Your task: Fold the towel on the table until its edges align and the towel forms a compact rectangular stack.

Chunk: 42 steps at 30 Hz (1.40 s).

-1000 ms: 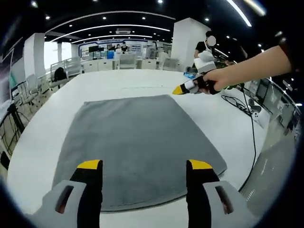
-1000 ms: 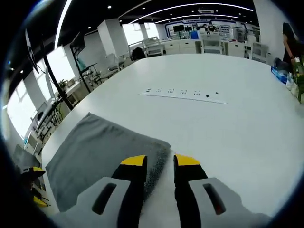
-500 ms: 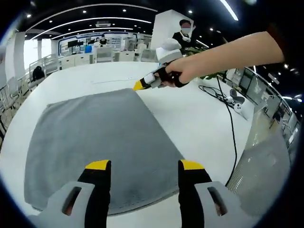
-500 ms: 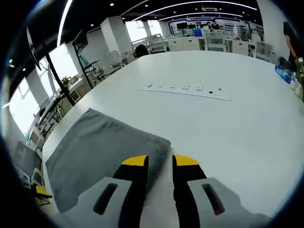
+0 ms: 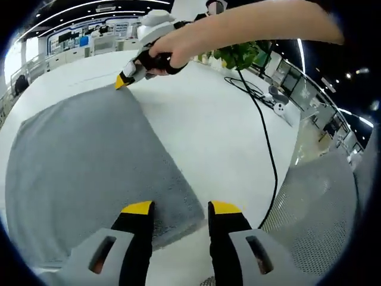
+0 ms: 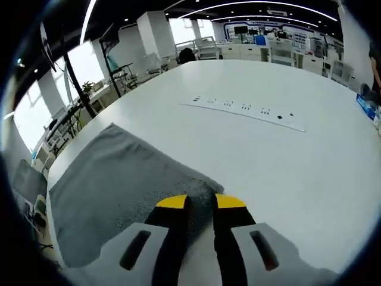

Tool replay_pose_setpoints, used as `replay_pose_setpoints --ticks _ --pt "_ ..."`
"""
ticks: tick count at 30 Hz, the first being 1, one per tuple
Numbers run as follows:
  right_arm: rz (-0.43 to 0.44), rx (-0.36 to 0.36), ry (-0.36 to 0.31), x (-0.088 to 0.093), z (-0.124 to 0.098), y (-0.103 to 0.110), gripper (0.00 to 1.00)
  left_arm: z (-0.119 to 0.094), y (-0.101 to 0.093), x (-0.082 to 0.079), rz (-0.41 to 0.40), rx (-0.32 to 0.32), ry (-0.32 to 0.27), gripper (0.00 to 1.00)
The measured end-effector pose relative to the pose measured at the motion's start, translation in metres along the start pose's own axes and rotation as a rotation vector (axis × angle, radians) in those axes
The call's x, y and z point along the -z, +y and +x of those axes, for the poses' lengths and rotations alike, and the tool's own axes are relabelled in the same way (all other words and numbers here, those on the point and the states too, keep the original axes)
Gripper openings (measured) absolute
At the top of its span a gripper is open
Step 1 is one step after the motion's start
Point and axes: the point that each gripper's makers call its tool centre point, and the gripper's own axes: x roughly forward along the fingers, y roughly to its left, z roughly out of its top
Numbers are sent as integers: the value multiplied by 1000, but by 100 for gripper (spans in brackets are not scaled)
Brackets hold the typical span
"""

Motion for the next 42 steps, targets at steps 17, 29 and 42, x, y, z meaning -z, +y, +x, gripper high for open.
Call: replay_pose_setpoints --ticks 17,29,42 --pt "108 -133 -113 1 1 -6 1 16 -1 0 388 -151 138 21" --pt "151 -173 -145 4 -8 -15 0 15 1 -1 493 -187 77 5" --pt "58 -51 -101 21 -33 -51 0 35 -32 -14 564 -86 47 5"
